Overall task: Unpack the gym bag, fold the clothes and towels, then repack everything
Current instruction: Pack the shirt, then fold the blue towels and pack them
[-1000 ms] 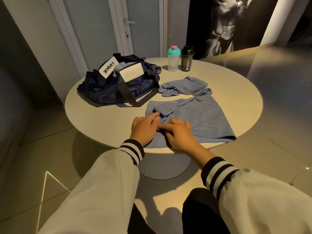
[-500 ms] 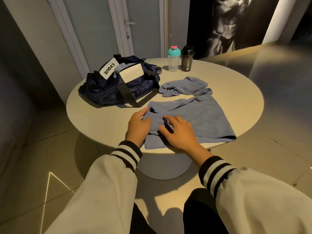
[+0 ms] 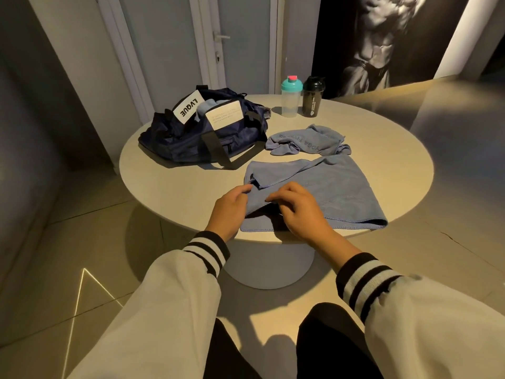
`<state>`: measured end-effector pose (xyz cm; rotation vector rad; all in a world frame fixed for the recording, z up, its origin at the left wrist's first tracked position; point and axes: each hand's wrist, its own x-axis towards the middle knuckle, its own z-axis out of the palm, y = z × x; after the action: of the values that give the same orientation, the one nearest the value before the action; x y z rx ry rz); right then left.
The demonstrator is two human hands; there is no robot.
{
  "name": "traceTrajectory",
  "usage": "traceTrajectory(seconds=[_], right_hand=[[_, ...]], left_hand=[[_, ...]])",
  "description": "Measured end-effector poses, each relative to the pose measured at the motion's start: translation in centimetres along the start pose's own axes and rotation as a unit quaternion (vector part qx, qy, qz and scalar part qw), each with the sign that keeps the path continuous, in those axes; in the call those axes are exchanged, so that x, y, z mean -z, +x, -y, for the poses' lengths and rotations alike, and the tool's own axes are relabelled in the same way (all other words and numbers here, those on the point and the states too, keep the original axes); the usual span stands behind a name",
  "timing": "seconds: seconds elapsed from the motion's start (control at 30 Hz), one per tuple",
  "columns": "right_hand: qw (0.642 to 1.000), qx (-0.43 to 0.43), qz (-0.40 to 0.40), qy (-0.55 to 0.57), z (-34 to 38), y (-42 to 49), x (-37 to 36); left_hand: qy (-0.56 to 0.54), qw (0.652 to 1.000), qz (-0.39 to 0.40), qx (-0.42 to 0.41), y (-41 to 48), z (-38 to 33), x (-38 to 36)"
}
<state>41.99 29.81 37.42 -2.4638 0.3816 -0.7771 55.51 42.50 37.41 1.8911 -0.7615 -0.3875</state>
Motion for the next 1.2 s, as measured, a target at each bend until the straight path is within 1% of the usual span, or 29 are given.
traceTrajectory(seconds=[0.07,0.13,0.23,0.3,0.4,0.5,0.57,0.77,0.93,1.0,1.07,1.1,1.17,1.2], right_hand=[[0.999,0.003,0.024,0.030,0.5,-0.2,0.3],[0.997,0.000,0.066,0.038,0.6,-0.6,0.4],[0.994,-0.033,0.093,0.051,0.4,-1.1,0.3],[0.994,-0.042,0.092,0.045,0.3,-1.3,0.2],[0.996,-0.020,0.091,-0.001,0.2,-1.4,-0.3],[0.996,-0.017,0.079,-0.028,0.2,-1.5,-0.5],[0.996,-0.018,0.074,-0.042,0.3,-1.5,-0.6],[0.994,-0.032,0.063,-0.081,0.4,-1.5,-1.0],[0.996,-0.020,0.060,-0.070,0.2,-1.8,-1.0],[0.997,-0.015,0.061,-0.054,0.1,-1.8,-0.9],[0.997,-0.012,0.062,-0.039,0.1,-1.9,-0.9],[0.997,-0.012,0.063,-0.032,0.1,-2.0,-0.9],[0.998,-0.016,0.060,-0.012,0.1,-1.9,-0.7],[0.998,-0.022,0.055,0.005,0.2,-1.8,-0.7]], left_hand=[[0.016,1.000,0.002,-0.014,-0.2,0.1,0.0],[0.021,1.000,0.012,-0.019,-0.3,0.3,0.1],[0.050,0.998,0.021,-0.035,-0.3,0.4,0.3],[0.063,0.996,0.031,-0.046,-0.5,0.4,0.4],[0.077,0.995,0.038,-0.055,-0.6,0.3,0.4],[0.073,0.995,0.043,-0.053,-0.7,0.0,0.9],[0.071,0.995,0.062,-0.045,-0.7,0.0,1.2],[0.101,0.990,0.091,-0.046,-0.9,0.5,1.4],[0.174,0.977,0.095,-0.080,-0.4,1.4,1.1],[0.187,0.975,0.094,-0.074,-0.2,1.5,0.8],[0.196,0.977,0.068,-0.053,-0.4,1.4,0.3],[0.224,0.973,0.035,-0.050,-0.6,1.2,-0.1],[0.291,0.950,-0.053,-0.097,-1.3,0.3,-1.2],[0.286,0.946,-0.068,-0.133,-1.6,-0.2,-2.0]])
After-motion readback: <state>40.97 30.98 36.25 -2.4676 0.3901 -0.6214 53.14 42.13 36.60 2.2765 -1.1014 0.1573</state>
